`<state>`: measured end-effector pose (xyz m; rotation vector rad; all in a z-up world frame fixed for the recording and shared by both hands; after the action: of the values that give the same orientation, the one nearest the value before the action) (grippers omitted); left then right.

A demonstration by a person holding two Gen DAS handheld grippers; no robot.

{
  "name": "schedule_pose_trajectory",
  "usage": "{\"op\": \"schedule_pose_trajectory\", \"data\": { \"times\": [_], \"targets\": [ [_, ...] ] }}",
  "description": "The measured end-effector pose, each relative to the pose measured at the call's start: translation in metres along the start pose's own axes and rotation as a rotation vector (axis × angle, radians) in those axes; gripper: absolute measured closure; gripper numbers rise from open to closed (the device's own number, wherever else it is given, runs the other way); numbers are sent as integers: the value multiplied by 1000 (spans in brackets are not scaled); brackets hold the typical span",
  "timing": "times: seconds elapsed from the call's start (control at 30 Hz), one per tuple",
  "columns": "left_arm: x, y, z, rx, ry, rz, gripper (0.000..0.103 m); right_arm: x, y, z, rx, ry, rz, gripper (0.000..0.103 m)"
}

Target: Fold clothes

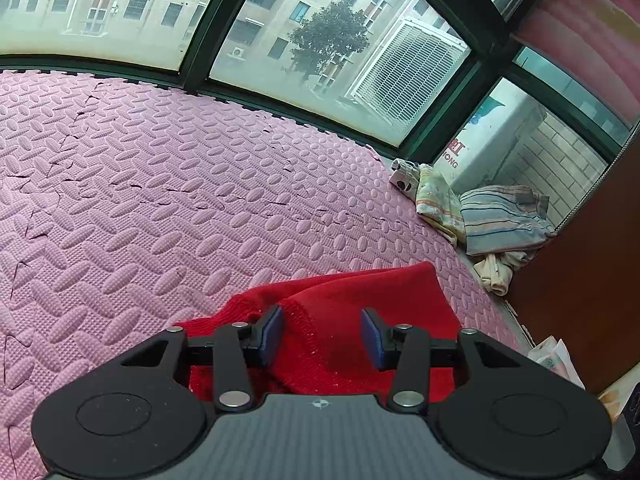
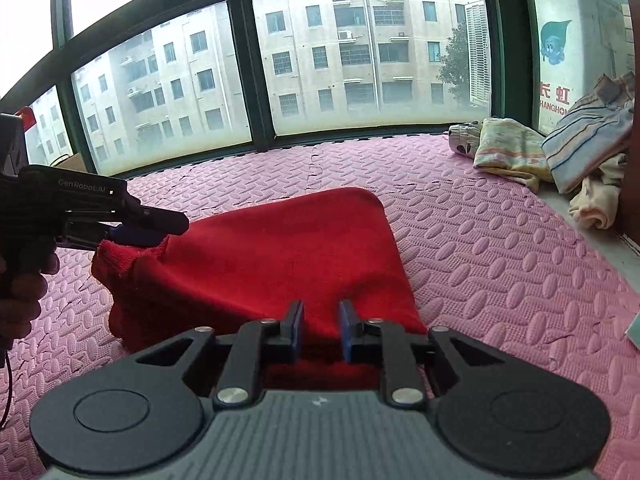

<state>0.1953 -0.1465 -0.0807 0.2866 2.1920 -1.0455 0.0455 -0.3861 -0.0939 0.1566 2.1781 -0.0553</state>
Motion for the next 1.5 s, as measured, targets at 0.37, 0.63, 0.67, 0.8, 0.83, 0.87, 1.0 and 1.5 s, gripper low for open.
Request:
{"op": "schedule_pose_trajectory", "data": {
  "times": [0.37,0.63,0.67,0.8,0.83,0.87,1.0,1.5],
  "targets": [
    [2,-14,-11,-14,-20,34,28,-5,-18,-12,13,-21,59,76],
    [13,-24,-40,-64,-60,72,0,-5,-16,-29,-5,-54,68,32],
    [14,-25,-44,-66,-67,74,0,-5,-15,-30,-7,-57,71,29],
    [22,-28,-54,-75,-75,72,0,-2,-11,-36,-13,-62,81,18],
    [25,-28,-57,-79,-77,71,0,-2,-9,-38,-17,-64,82,13],
    [28,-30,-59,-79,-76,70,0,-1,-9,-40,-18,-67,81,12],
    [37,-36,-69,-86,-88,83,0,1,-5,-49,-22,-81,79,2],
    [67,-50,-86,-210,-75,179,0,6,-1,-71,5,-129,140,0]
  ]
}}
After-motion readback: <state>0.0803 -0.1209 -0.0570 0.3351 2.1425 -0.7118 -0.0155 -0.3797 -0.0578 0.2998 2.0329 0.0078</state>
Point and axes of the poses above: each gripper's, at about its wrist camera, not at the fingertips, and z roughly the way its jaws point, y to its left, x to its underside, the point moved 10 cm from there along z, roughly the way its jaws point, and after that the axes turned 13 degrees about x, right-handed, at the moved point
